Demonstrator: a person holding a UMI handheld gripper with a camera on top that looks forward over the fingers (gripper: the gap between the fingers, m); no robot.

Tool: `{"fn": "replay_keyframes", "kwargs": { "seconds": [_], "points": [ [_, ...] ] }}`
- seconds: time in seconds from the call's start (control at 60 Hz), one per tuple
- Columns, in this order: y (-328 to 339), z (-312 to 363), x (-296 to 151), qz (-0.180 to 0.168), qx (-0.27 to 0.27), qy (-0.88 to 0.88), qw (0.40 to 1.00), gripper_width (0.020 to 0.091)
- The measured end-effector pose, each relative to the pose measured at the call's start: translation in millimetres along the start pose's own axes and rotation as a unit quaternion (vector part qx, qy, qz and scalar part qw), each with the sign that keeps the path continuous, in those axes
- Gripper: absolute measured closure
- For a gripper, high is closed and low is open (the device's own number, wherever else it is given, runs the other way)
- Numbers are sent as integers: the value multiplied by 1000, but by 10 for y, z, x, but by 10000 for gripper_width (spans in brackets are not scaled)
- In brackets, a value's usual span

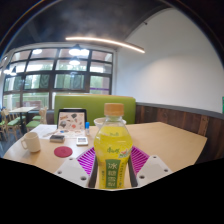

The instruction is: Pour water

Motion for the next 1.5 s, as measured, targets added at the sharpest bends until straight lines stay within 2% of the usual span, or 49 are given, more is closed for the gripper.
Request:
{"fn": "replay_keyframes", "kwargs": {
  "seconds": [0.067,0.167,0.2,0.217,0.267,0.3,0.483,0.667,0.75,0.817,0.917,1.033,1.15,1.2,1.267,1.283,1.35,1.5],
  "points": [
    [-26,-26,-13,-13,23,1,1000,654],
    [-51,74,14,-26,23,11,999,758],
    [-45,79,20,-31,26,19,999,748],
    [-47,85,32,-31,28,21,999,801],
    [-51,89,33,-36,34,19,999,802],
    [-49,91,34,-36,35,19,999,828],
    [-107,220,-84,-23,27,63,997,828],
    [-285,666,-808,-63,24,233,970,829],
    [-447,1098,-1019,-91,20,361,928,830],
    [-455,1350,-1192,-94,6,474,875,830],
    [-726,1867,-995,-94,6,619,780,830],
    [-742,2230,-860,-96,-5,748,657,829],
    [-677,2469,-784,-118,19,852,510,826],
    [-819,2579,-734,-126,28,874,469,828],
    [-823,2638,-661,-126,23,887,443,827],
    [-627,2583,-648,-124,23,890,438,827],
    [-780,2692,-766,-125,17,895,427,826],
    [-779,2711,-832,-128,19,890,437,824]
  ]
}}
Point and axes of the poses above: the point between the fingertips, and its own axes, seen from behind it with the camera up: z to the left, x down, y backward, against the way the camera looks, the point moved 3 cm from there along y, backward, against the way the camera looks
